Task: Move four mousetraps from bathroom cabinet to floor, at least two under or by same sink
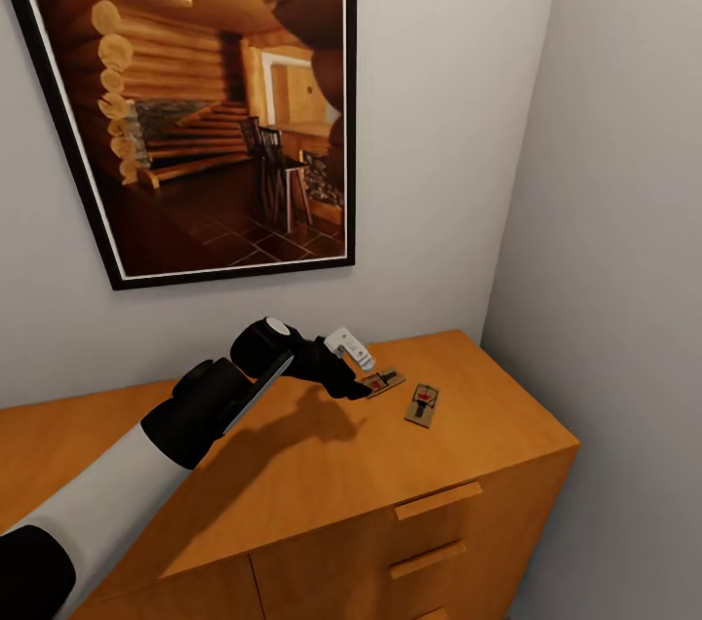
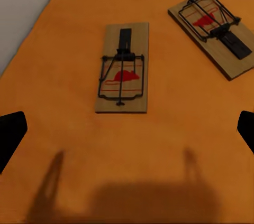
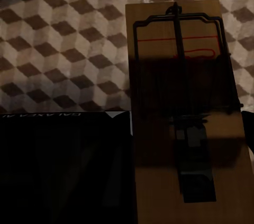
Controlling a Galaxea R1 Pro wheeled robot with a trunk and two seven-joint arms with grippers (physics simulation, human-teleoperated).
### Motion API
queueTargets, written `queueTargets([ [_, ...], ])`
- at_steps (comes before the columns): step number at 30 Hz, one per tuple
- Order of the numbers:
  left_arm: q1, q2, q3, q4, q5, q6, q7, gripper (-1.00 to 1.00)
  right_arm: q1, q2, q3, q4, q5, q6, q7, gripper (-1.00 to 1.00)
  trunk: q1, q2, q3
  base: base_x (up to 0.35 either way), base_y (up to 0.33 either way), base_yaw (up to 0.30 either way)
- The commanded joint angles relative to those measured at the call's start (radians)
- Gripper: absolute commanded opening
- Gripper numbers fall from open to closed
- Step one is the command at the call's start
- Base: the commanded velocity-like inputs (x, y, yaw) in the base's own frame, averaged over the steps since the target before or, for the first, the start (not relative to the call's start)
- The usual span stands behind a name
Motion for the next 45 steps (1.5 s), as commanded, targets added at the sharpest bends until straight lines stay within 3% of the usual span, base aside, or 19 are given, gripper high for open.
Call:
queueTargets([
  [1, -0.001, 0.0, -0.002, 0.003, 0.007, 0.006, 0.003, 1.0, -0.001, 0.0, 0.008, 0.001, -0.012, -0.004, -0.001, -1.0, 0.0, -0.001, -0.001, 0.0, 0.0, 0.0],
  [37, -0.001, -0.002, -0.003, 0.018, 0.006, 0.005, 0.002, 1.0, -0.001, 0.0, 0.008, 0.001, -0.012, -0.004, -0.001, -1.0, 0.0, -0.001, -0.013, 0.0, 0.0, 0.0],
  [45, -0.001, -0.005, -0.003, 0.018, 0.006, 0.004, 0.002, 1.0, 0.0, 0.0, 0.008, 0.001, -0.012, -0.004, -0.001, -1.0, 0.0, -0.001, -0.013, 0.116, -0.159, 0.0],
])
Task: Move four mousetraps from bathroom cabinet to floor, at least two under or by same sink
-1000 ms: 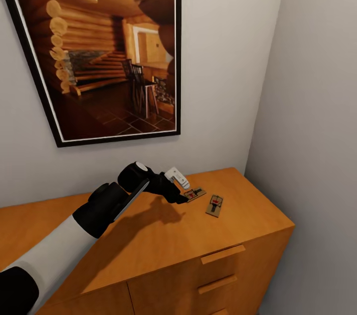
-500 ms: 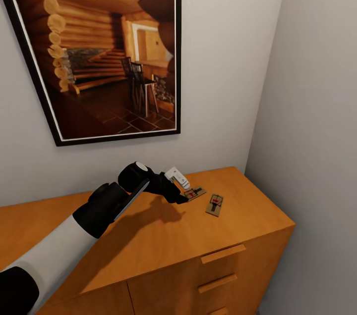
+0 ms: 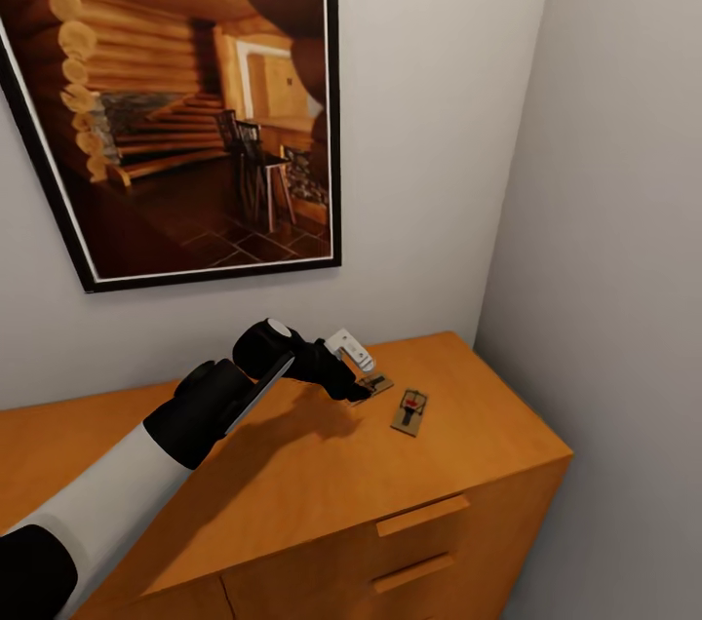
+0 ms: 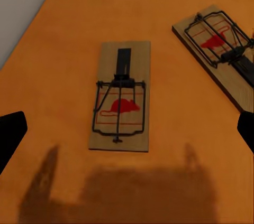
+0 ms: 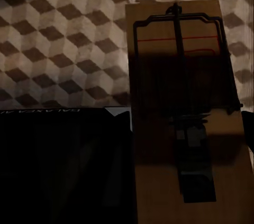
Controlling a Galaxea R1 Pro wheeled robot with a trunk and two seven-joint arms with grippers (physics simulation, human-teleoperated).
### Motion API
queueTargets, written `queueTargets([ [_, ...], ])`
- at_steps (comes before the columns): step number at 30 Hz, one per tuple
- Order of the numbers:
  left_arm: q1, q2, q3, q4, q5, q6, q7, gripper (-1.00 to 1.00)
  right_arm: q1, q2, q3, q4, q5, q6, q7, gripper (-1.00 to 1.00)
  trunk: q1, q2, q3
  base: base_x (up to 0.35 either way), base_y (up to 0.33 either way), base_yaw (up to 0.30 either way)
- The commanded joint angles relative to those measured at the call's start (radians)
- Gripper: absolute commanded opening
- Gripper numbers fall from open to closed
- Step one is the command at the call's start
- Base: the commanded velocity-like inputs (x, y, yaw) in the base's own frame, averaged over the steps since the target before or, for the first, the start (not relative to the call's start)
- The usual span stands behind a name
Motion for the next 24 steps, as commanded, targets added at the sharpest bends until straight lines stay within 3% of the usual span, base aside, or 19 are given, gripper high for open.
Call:
queueTargets([
  [1, -0.001, 0.001, -0.002, -0.001, 0.007, 0.006, 0.003, 1.0, -0.001, 0.0, 0.008, 0.001, -0.012, -0.004, 0.0, -1.0, 0.0, -0.001, -0.001, 0.186, -0.241, 0.0],
  [24, -0.001, 0.004, 0.0, 0.005, 0.008, 0.006, 0.003, 1.0, -0.001, 0.0, 0.009, 0.001, -0.012, -0.004, 0.0, -1.0, 0.0, -0.001, -0.001, 0.026, -0.033, 0.0],
])
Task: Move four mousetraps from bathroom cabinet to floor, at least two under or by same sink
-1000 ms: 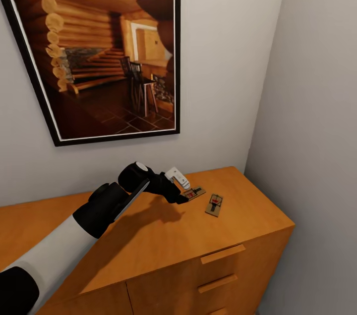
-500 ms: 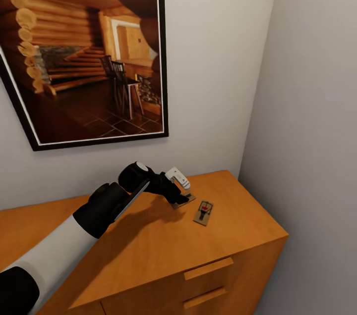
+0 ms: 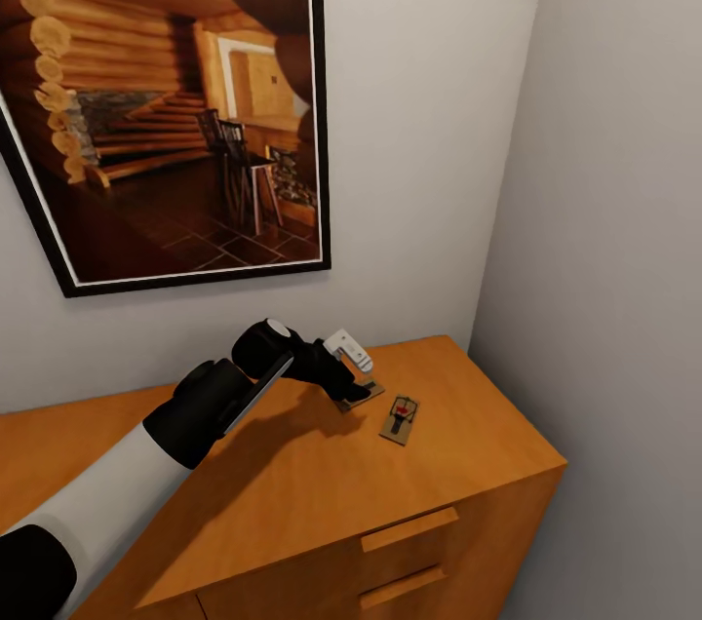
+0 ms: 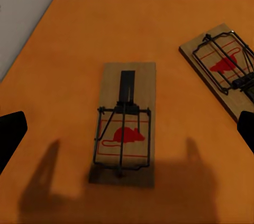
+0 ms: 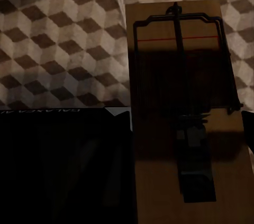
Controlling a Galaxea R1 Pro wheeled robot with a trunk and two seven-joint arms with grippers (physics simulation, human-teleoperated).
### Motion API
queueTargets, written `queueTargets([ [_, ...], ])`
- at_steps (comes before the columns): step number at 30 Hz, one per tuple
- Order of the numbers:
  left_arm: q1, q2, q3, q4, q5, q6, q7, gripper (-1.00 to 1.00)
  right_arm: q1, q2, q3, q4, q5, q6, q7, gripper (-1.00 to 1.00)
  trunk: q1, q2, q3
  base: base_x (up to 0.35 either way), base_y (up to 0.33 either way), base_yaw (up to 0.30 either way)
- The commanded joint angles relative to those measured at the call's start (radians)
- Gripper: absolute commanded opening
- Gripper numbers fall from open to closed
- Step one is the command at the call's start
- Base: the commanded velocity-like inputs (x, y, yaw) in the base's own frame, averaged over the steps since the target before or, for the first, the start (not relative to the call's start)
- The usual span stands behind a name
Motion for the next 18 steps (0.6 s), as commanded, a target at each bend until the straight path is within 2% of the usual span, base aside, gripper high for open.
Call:
queueTargets([
  [1, -0.001, 0.001, -0.001, 0.0, 0.007, 0.006, 0.003, 1.0, -0.001, 0.001, 0.009, 0.001, -0.012, -0.004, -0.001, -1.0, 0.0, -0.001, -0.001, 0.0, 0.0, 0.0],
  [10, -0.001, 0.002, 0.0, 0.001, 0.007, 0.006, 0.003, 1.0, -0.001, 0.001, 0.009, 0.001, -0.012, -0.004, -0.001, -1.0, 0.0, -0.001, -0.001, 0.0, 0.0, 0.0],
  [18, -0.001, 0.014, 0.002, -0.007, 0.012, 0.008, 0.0, 1.0, -0.001, 0.0, 0.008, 0.001, -0.012, -0.004, -0.001, -1.0, 0.0, -0.001, -0.001, 0.0, 0.0, 0.0],
])
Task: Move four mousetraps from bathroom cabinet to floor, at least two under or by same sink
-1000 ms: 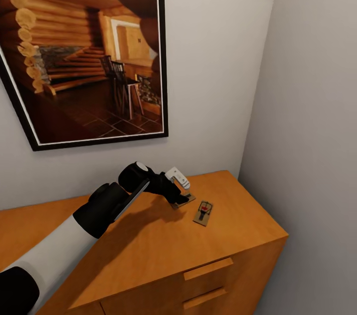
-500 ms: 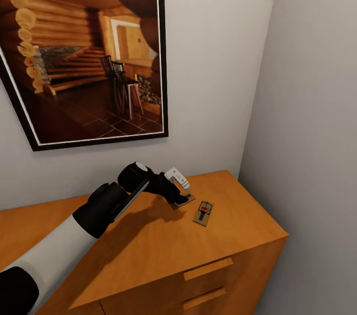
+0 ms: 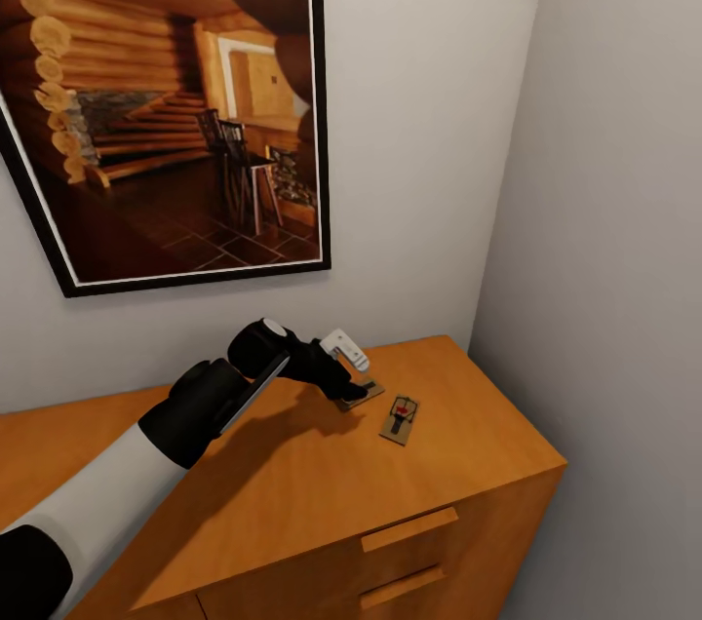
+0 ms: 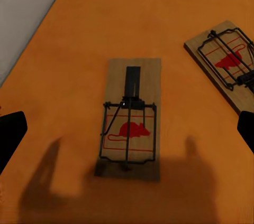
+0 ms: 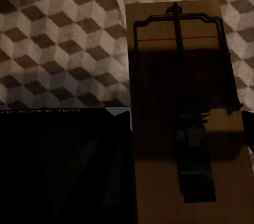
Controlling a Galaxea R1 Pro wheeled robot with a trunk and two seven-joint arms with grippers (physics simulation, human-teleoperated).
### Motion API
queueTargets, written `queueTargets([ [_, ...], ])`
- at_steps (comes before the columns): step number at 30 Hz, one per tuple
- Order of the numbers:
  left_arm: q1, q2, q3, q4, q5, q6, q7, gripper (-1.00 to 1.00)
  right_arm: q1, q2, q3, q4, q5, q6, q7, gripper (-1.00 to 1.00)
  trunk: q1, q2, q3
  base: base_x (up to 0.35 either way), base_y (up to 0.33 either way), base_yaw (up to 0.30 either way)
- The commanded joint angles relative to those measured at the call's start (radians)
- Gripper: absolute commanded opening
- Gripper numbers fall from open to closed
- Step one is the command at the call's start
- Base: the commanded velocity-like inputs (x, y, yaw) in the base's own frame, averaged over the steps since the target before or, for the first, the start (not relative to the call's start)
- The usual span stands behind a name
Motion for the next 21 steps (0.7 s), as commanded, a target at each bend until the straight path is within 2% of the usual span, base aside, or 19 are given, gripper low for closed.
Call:
queueTargets([
  [1, -0.001, 0.002, -0.001, -0.002, 0.008, 0.006, 0.003, 1.0, -0.001, 0.0, 0.008, 0.001, -0.012, -0.004, -0.001, -1.0, 0.0, -0.001, -0.001, 0.0, 0.0, 0.0],
  [6, -0.001, 0.015, 0.001, -0.006, 0.009, 0.006, -0.045, 1.0, -0.001, 0.0, 0.008, 0.001, -0.012, -0.004, -0.001, -1.0, 0.0, -0.001, -0.001, 0.0, 0.0, 0.0],
  [12, -0.001, 0.039, 0.013, -0.008, 0.005, 0.003, -0.148, 1.0, -0.001, 0.0, 0.009, 0.001, -0.012, -0.004, -0.001, -1.0, 0.0, -0.001, -0.001, 0.0, 0.0, 0.0],
  [21, -0.001, 0.047, 0.018, -0.018, 0.004, 0.002, -0.172, 1.0, -0.001, 0.0, 0.009, 0.001, -0.012, -0.004, -0.001, -1.0, 0.0, -0.001, -0.001, 0.0, 0.0, 0.0],
])
